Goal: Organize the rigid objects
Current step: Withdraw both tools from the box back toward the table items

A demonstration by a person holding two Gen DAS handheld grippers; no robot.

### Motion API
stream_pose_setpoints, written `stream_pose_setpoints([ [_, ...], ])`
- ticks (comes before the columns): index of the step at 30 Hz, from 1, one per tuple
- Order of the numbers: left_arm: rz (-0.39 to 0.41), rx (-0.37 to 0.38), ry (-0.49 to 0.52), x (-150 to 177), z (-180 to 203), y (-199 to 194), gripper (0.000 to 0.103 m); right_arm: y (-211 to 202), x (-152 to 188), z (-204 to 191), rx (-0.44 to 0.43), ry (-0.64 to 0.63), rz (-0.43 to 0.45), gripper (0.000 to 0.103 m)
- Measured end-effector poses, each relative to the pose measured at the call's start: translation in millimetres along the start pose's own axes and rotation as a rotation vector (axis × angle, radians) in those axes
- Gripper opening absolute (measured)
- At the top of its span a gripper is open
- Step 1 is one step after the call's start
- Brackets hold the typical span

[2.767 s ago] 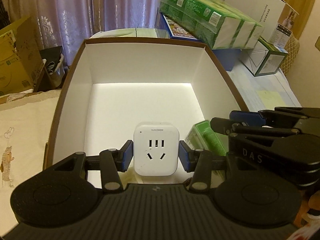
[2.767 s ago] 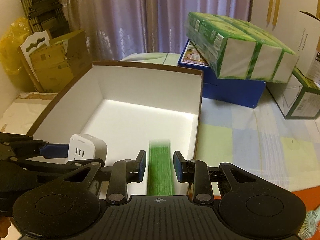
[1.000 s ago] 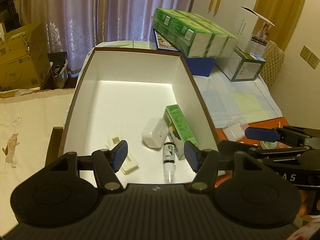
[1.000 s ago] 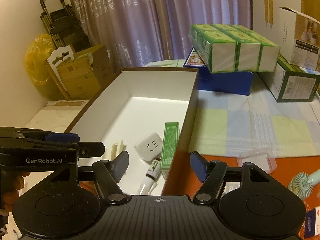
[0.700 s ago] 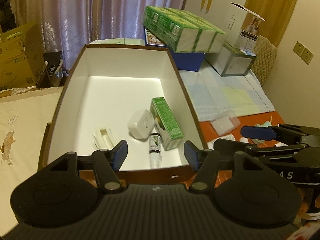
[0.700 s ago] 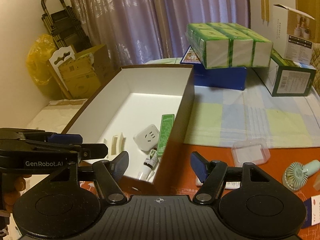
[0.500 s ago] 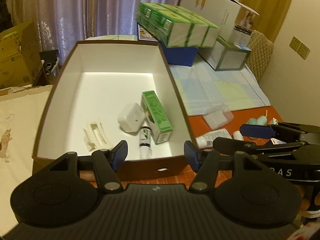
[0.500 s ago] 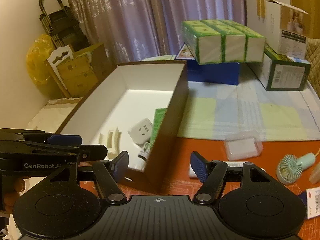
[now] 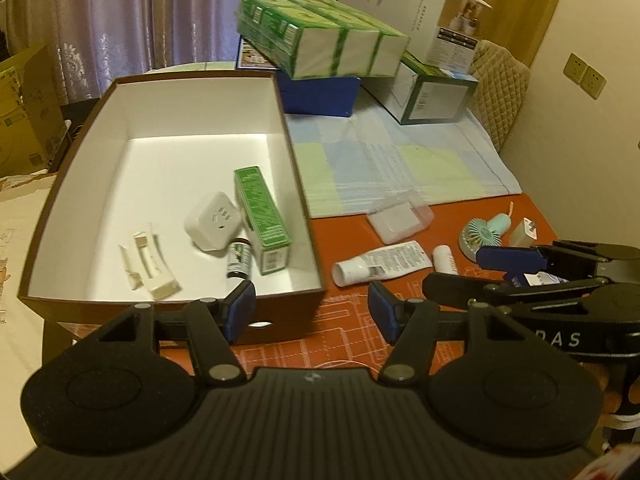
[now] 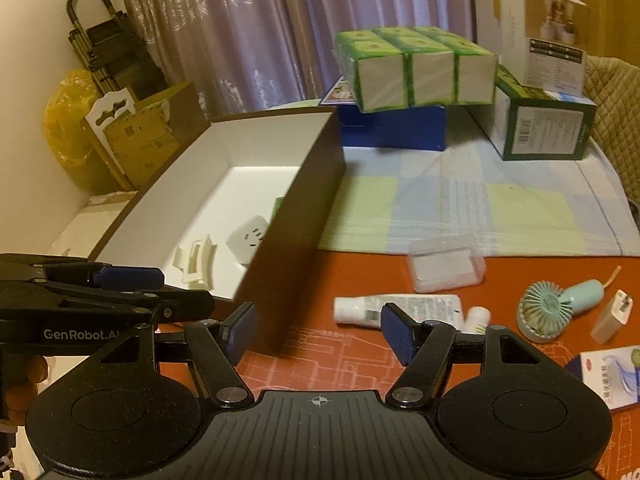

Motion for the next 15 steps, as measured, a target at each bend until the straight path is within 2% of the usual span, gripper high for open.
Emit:
stream_pose_setpoints([
  [15, -0.036, 0.089, 0.078, 5, 61, 36, 0.058, -15, 21, 80, 0.084, 0.113, -0.042, 0.065],
])
Point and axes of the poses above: each gripper's, at about its wrist camera, not at the fingertips, and y roughly the way its jaws point, z to its right, x to its underside, the point moved 3 cm from there along y, roughly the way its jaws point, and after that the axes turned 11 degrees about x, right-handed, at the moved point
